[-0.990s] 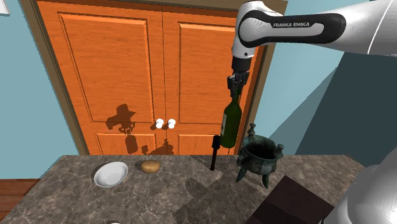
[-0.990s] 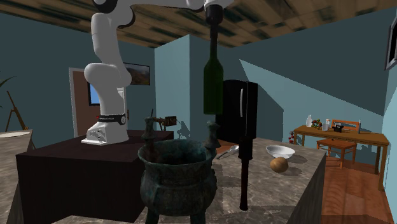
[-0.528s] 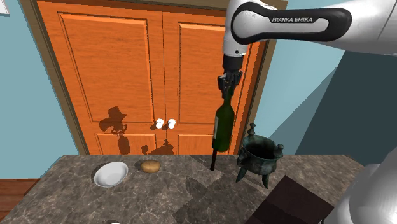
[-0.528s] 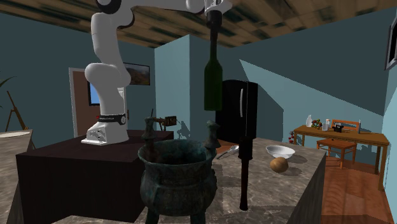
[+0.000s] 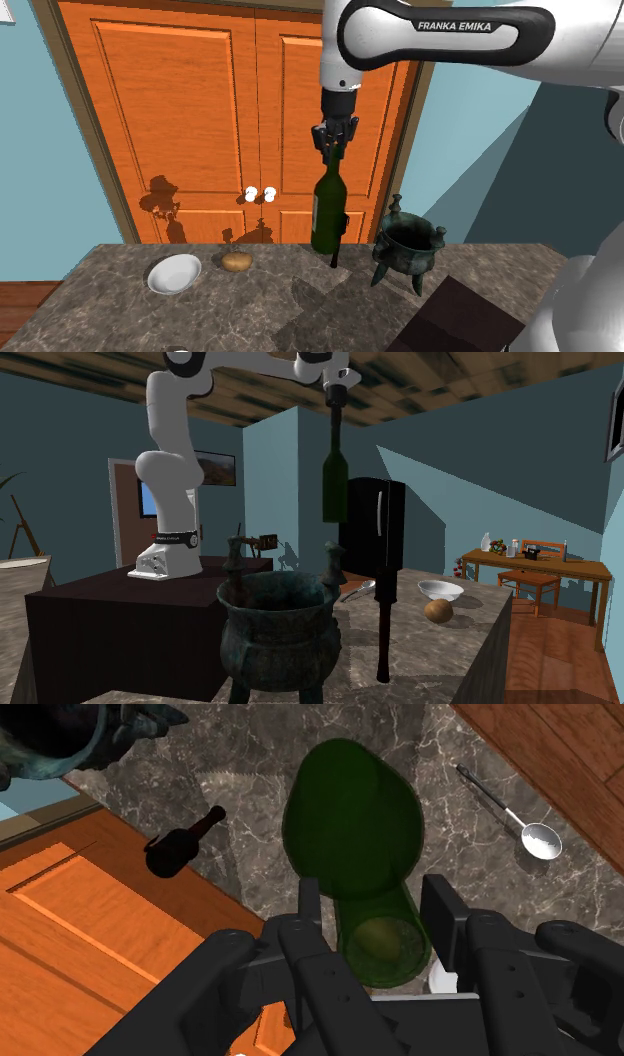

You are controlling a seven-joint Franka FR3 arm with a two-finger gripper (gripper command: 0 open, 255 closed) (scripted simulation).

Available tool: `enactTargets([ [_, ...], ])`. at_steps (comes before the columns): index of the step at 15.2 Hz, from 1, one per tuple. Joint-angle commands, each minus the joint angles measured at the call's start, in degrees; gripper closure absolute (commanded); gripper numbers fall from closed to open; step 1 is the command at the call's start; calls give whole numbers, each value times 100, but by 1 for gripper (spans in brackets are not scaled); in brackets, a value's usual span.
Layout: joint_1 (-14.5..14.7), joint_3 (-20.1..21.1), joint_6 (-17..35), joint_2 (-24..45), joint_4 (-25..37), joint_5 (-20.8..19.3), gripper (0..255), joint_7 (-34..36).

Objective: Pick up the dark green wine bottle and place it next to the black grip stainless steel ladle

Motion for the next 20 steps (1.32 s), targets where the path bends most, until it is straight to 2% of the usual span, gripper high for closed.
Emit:
enactTargets([
  [1, 153, 176, -47, 154, 184, -24, 255, 340],
  [11, 920, 817, -420, 1198, 1468, -339, 255, 1698],
  [20, 863, 792, 345, 1012, 529, -275, 255, 1699],
])
